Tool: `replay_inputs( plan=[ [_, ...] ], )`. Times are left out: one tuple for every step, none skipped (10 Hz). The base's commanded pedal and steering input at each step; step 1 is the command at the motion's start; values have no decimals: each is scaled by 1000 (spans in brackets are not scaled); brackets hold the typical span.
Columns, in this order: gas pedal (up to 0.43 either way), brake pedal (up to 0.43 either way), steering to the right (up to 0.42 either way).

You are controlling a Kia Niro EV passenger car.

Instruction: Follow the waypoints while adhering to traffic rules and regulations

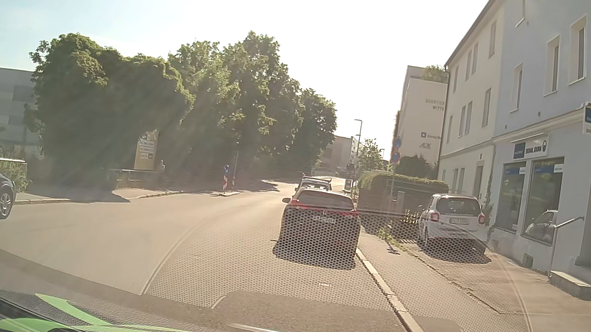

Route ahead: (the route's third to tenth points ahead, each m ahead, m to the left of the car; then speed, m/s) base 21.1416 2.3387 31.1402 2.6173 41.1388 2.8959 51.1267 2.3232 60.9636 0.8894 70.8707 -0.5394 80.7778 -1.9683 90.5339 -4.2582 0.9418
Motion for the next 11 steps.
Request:
replay_inputs(
  plan=[
    [0, 207, 2],
    [0, 207, 3],
    [0, 213, 3],
    [0, 213, 3],
    [0, 220, 3],
    [0, 220, 3],
    [0, 220, 3],
    [0, 226, 3],
    [0, 232, 3],
    [0, 232, 3],
    [0, 238, 3]
  ],
)
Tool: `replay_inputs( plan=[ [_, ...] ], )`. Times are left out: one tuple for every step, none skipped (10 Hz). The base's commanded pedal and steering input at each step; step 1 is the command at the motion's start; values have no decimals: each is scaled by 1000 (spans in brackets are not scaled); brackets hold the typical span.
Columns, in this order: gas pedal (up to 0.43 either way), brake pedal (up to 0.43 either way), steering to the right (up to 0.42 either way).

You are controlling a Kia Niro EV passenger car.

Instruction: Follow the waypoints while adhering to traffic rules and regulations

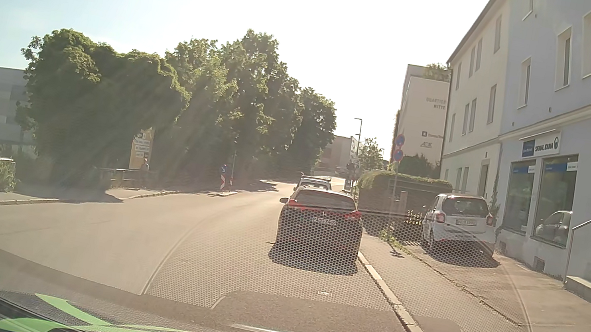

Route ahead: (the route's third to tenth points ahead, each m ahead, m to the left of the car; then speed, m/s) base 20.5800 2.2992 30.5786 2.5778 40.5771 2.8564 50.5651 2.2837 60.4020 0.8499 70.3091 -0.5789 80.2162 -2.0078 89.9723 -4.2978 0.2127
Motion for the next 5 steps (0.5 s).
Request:
replay_inputs(
  plan=[
    [0, 244, 3],
    [0, 262, 3],
    [0, 256, 3],
    [0, 177, 3],
    [0, 98, 3]
  ],
)
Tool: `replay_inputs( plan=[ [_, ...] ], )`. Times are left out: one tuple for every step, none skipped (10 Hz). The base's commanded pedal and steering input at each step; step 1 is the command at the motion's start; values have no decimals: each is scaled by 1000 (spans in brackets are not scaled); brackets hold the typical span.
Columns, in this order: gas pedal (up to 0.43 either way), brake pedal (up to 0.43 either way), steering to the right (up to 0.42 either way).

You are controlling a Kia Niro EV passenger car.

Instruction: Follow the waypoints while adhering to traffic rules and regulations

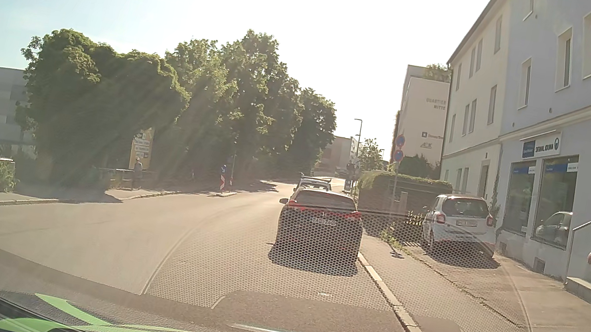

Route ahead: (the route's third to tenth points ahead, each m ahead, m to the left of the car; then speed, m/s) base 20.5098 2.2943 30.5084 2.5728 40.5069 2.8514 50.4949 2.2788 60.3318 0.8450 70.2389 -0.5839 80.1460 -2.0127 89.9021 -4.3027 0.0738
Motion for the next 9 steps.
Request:
replay_inputs(
  plan=[
    [0, 116, 3],
    [0, 91, 3],
    [0, 30, 4],
    [0, 0, 3],
    [0, 49, 4],
    [0, 213, 3],
    [0, 335, 3],
    [0, 421, 3],
    [0, 415, 3]
  ],
)
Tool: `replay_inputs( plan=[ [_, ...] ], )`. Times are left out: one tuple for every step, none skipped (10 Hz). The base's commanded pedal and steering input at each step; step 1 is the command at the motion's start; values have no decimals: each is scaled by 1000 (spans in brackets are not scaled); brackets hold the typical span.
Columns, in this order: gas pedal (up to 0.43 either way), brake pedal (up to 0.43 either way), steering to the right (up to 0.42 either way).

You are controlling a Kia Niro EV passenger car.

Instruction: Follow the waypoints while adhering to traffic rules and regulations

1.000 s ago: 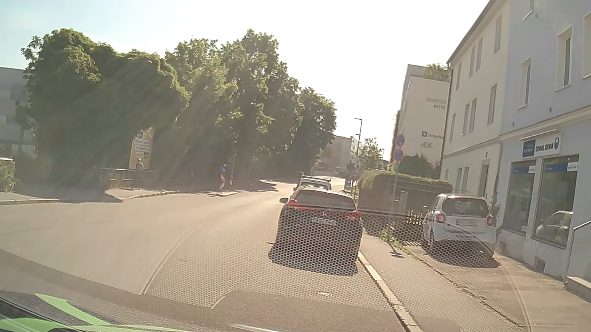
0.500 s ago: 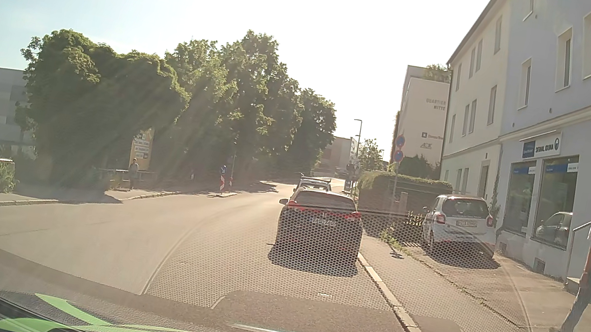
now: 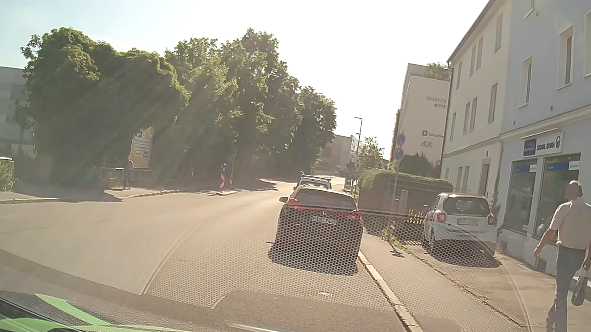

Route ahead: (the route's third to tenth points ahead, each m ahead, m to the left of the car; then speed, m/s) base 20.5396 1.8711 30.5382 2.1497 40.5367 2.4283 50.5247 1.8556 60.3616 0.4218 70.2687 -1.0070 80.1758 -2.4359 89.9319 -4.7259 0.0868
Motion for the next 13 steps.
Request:
replay_inputs(
  plan=[
    [0, 390, 3],
    [0, 402, 3],
    [0, 409, 3],
    [0, 415, 3],
    [0, 457, 3],
    [0, 476, 3],
    [0, 488, 3],
    [0, 494, 3],
    [0, 512, 3],
    [0, 530, 3],
    [0, 543, 3],
    [0, 567, 3],
    [0, 573, 3]
  ],
)
